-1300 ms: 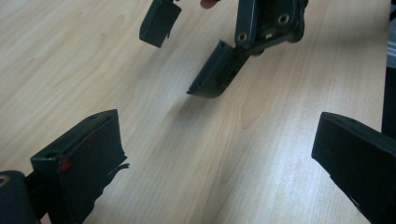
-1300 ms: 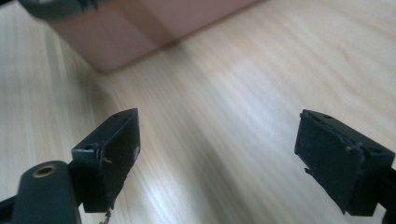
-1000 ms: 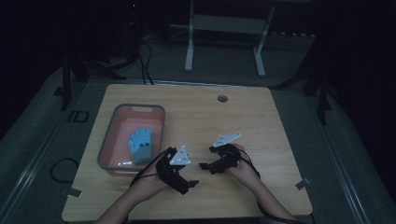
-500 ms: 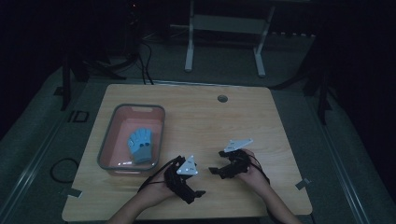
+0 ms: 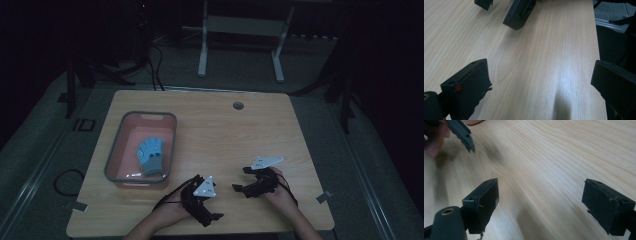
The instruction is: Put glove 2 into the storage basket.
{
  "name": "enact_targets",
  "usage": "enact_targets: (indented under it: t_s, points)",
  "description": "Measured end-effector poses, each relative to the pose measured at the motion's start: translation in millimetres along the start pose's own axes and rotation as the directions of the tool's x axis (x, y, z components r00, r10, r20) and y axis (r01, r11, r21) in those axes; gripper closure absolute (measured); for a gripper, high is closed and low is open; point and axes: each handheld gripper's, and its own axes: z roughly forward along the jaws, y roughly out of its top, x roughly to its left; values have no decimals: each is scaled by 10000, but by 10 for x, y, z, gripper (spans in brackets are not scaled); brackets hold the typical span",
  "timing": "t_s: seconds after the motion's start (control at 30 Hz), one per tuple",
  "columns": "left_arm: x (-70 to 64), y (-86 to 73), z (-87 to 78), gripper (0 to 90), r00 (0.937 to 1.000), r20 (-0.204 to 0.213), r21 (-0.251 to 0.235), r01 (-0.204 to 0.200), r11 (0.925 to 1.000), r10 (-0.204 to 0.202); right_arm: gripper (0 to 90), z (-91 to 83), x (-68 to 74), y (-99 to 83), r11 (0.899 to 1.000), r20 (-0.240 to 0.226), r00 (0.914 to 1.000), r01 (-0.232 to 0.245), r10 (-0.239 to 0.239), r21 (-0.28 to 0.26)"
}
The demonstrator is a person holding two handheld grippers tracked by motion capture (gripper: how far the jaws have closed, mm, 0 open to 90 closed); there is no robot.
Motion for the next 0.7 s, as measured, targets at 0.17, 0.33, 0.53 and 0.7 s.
enact_targets:
  t_s: [0.17,0.33,0.53,0.7]
  points:
    - [-69,-44,29,21,9996,-39,70,-282,9996,282,140,-61,39,-72,9999,70,9999,87,-87,-82]
    - [-118,-88,13,21,9985,-277,-118,-478,9988,474,139,-104,47,-137,9997,76,10000,-2,4,-252]
    - [-143,-148,19,21,9988,-252,-161,-417,9990,413,139,-143,40,-185,9994,186,9998,35,-28,-337]
    - [-147,-184,28,22,9992,-203,-196,-351,9992,347,139,-202,18,-243,9981,365,9993,9,14,-619]
